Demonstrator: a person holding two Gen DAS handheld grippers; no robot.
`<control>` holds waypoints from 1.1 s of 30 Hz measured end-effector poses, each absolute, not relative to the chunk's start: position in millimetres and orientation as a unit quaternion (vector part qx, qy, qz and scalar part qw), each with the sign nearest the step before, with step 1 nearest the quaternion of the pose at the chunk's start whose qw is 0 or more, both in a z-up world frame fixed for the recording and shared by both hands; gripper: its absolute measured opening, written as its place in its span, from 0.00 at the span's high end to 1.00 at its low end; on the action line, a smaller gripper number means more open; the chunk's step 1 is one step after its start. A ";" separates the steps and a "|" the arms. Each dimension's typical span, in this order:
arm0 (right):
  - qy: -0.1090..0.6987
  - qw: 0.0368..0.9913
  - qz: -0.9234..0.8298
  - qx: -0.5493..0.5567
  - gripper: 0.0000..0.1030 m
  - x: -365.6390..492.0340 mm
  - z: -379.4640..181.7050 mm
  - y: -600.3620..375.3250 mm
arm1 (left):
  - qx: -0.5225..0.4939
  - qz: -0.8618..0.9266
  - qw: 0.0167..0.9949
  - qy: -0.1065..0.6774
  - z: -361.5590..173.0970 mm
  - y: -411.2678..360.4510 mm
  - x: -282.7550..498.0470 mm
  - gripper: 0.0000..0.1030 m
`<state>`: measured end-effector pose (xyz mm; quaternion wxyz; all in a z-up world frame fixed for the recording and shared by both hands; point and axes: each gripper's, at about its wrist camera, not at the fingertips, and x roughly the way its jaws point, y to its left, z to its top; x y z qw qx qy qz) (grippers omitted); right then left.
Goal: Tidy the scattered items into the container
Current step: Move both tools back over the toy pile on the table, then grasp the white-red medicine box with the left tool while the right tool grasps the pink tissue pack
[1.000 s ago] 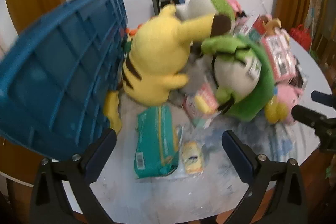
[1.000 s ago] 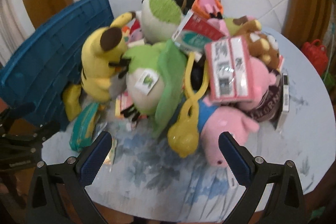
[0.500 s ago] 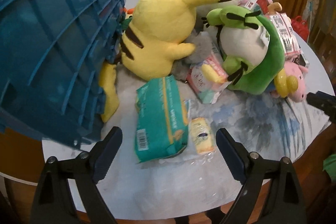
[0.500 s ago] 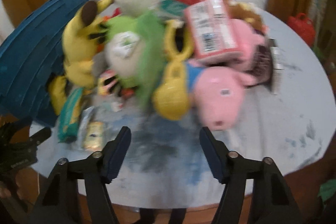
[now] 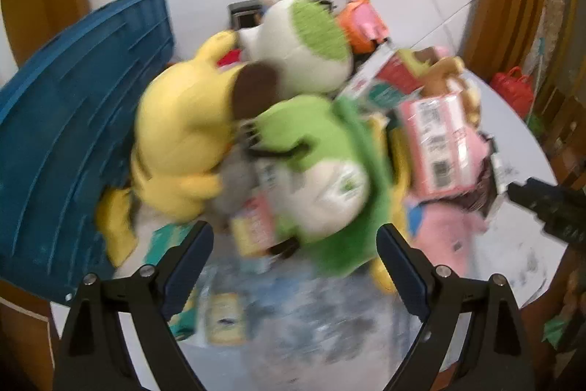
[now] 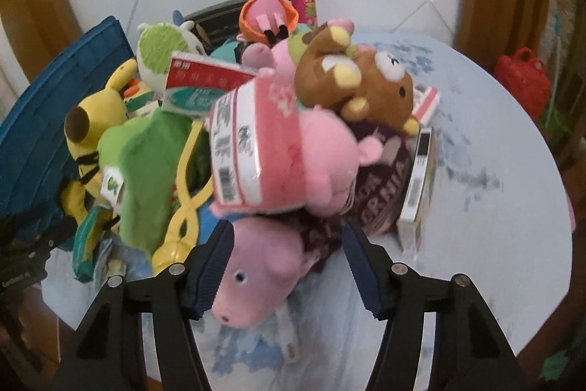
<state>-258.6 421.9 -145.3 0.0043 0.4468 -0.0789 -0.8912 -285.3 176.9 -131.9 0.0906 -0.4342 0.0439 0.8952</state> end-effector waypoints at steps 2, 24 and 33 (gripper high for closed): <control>-0.077 0.010 -0.891 0.447 0.40 -262.4 -144.6 427.4 | -0.429 0.896 0.096 0.057 -127.9 198.0 -291.5 0.12; -0.020 -0.016 -0.881 0.472 0.04 -359.8 -192.6 368.9 | -0.467 0.878 0.092 0.056 -148.7 165.3 -373.8 0.26; -0.027 -0.051 -0.888 0.457 0.23 -352.3 -187.0 385.2 | -0.454 0.880 0.132 0.039 -136.1 175.4 -384.2 0.22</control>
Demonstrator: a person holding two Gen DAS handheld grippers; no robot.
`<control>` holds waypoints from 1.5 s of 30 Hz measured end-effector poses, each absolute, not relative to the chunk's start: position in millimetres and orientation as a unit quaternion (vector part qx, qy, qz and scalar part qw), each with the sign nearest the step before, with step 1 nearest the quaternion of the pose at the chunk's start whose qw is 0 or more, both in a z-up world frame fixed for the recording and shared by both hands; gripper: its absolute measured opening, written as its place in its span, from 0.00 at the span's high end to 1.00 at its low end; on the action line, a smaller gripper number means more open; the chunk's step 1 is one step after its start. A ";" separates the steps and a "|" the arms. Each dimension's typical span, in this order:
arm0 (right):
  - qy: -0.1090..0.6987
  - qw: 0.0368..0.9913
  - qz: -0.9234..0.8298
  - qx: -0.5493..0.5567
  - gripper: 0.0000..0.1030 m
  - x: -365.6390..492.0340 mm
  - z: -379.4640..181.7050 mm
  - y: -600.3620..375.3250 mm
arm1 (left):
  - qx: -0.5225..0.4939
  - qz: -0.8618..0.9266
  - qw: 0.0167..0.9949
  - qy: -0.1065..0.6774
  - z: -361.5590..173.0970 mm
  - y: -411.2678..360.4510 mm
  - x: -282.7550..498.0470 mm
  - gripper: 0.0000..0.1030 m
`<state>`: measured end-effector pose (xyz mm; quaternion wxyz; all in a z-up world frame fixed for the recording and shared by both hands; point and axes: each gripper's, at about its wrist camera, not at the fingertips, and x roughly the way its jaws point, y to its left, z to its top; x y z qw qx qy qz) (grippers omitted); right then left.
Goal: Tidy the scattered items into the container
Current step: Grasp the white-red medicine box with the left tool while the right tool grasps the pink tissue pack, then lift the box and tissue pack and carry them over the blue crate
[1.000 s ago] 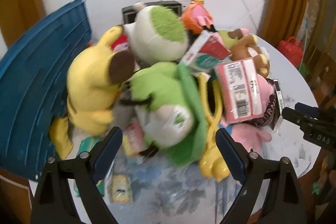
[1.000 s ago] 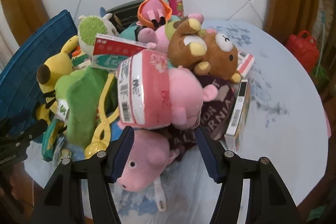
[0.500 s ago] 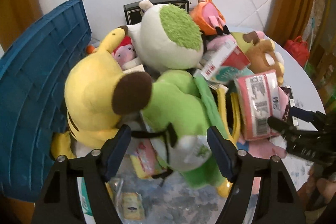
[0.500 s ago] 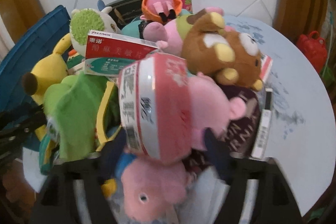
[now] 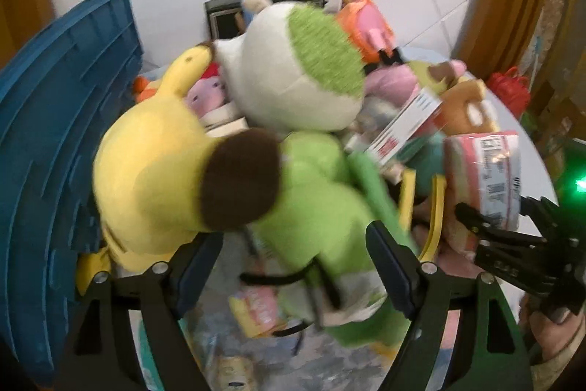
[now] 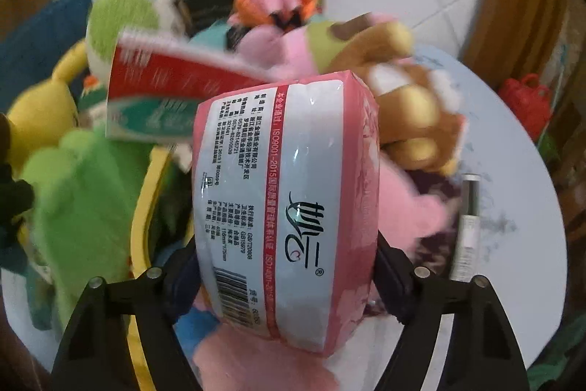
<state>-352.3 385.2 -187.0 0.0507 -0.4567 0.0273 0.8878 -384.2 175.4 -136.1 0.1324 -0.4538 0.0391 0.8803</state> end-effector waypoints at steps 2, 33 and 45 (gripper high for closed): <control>0.039 0.055 0.896 -0.440 0.23 -339.4 -169.4 405.3 | -0.447 0.882 0.144 0.035 -131.1 189.5 -384.8 0.22; 0.069 0.012 0.895 -0.440 0.22 -346.1 -152.2 502.9 | -0.397 0.903 0.140 0.081 -114.7 272.2 -397.5 0.80; 0.054 -0.010 0.907 -0.417 0.22 -336.6 -132.8 470.0 | -0.375 0.915 0.137 0.064 -96.2 249.6 -372.5 0.82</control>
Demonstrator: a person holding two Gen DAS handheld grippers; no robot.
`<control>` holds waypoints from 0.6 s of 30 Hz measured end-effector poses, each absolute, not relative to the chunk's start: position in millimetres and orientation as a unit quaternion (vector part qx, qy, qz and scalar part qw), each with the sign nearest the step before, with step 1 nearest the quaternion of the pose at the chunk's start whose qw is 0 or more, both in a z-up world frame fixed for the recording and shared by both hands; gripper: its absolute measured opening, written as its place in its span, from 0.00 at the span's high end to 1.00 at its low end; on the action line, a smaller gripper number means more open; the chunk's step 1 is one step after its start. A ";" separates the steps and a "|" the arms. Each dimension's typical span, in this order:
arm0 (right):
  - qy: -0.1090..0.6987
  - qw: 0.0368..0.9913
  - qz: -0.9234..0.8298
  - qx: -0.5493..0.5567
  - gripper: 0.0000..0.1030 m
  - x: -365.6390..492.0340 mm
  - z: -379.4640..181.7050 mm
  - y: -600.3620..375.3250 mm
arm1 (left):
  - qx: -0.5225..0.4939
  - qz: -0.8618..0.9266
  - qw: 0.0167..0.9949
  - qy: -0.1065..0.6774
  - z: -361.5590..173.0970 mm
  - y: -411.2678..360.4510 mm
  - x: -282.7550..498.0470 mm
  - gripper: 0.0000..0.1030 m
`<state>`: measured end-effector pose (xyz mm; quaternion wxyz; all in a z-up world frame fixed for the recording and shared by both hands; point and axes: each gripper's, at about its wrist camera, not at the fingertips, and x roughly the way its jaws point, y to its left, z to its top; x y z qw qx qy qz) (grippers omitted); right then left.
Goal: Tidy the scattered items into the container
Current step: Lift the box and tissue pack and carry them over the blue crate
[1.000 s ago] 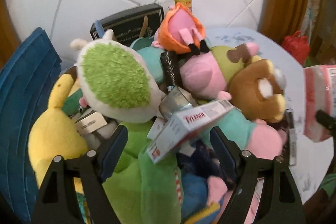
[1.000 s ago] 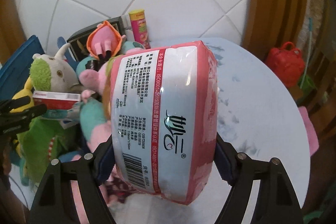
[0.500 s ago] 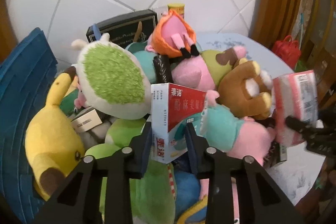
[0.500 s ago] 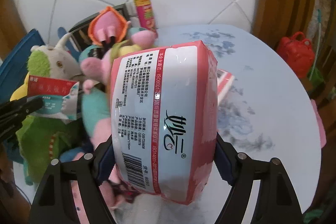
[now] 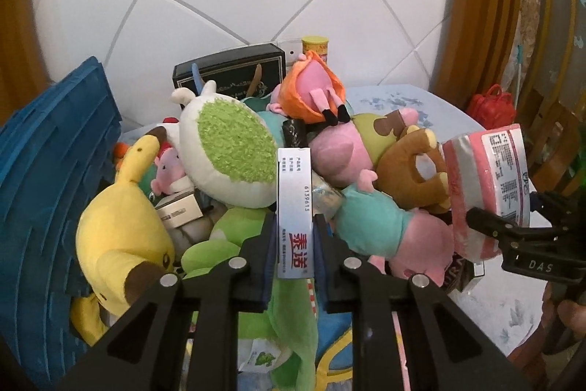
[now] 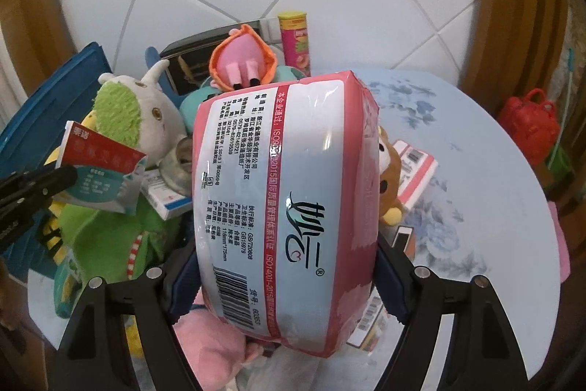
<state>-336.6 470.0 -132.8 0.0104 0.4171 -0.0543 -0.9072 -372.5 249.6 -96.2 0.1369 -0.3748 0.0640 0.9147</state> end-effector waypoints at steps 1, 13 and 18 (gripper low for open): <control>-0.054 0.012 -0.907 0.417 0.22 -335.6 -132.5 468.9 | -0.372 0.916 0.136 0.063 -93.7 249.0 -371.5 0.82; -0.039 0.042 -0.921 0.385 0.22 -337.4 -103.5 447.7 | -0.326 0.937 0.112 0.052 -55.4 231.5 -353.9 0.82; -0.025 0.060 -0.928 0.367 0.22 -341.2 -85.1 427.0 | -0.313 0.944 0.091 0.049 -45.0 213.2 -344.0 0.82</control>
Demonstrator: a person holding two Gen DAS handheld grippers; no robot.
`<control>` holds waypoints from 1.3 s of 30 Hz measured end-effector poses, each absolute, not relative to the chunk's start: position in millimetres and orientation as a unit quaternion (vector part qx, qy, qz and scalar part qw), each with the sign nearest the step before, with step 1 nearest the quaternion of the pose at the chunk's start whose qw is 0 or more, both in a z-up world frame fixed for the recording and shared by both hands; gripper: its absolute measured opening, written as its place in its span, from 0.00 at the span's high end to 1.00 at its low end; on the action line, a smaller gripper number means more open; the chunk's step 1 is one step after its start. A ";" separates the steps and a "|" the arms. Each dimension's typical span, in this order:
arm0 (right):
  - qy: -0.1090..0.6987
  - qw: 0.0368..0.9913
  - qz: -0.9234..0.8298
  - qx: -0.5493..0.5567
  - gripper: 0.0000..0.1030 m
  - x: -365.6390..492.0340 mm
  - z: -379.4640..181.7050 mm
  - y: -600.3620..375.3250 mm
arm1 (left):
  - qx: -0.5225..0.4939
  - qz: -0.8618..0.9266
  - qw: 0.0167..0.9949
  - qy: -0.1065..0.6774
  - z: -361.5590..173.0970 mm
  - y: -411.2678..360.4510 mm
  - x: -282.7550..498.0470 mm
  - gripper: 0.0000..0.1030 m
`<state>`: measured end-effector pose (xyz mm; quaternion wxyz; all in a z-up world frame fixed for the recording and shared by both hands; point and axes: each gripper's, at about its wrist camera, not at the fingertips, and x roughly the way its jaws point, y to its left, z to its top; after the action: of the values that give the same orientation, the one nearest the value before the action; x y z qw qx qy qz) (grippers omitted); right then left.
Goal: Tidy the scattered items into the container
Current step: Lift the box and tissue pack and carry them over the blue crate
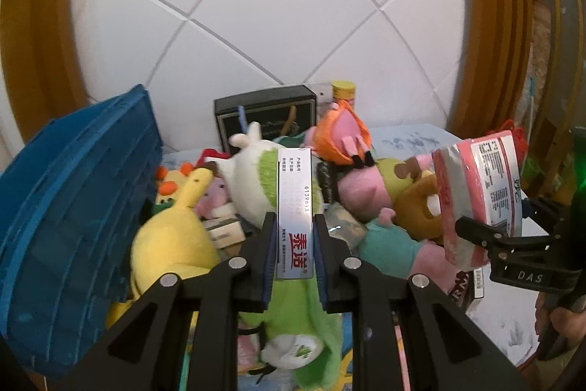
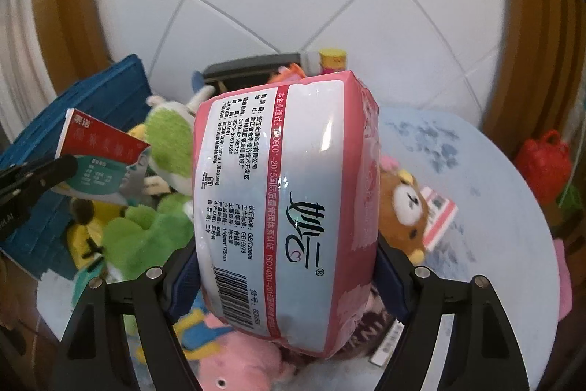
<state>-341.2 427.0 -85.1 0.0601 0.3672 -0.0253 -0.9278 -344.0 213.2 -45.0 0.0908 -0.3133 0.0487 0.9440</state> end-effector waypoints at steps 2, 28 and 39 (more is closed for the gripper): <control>-0.019 0.069 -0.930 0.360 0.22 -342.8 -77.7 415.7 | -0.309 0.946 0.082 0.047 -41.9 203.3 -338.9 0.82; 0.032 0.193 -0.935 0.294 0.22 -350.2 -8.5 272.2 | -0.232 0.972 -0.037 0.030 26.3 93.1 -276.4 0.82; 0.055 0.286 -0.920 0.261 0.22 -362.8 30.4 191.0 | -0.202 0.968 -0.147 0.031 61.6 27.3 -258.0 0.82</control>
<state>-362.8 191.0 30.4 0.2863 0.2606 0.0551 -0.9204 -258.0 27.3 61.6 -0.1475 -0.2024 0.0314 0.9676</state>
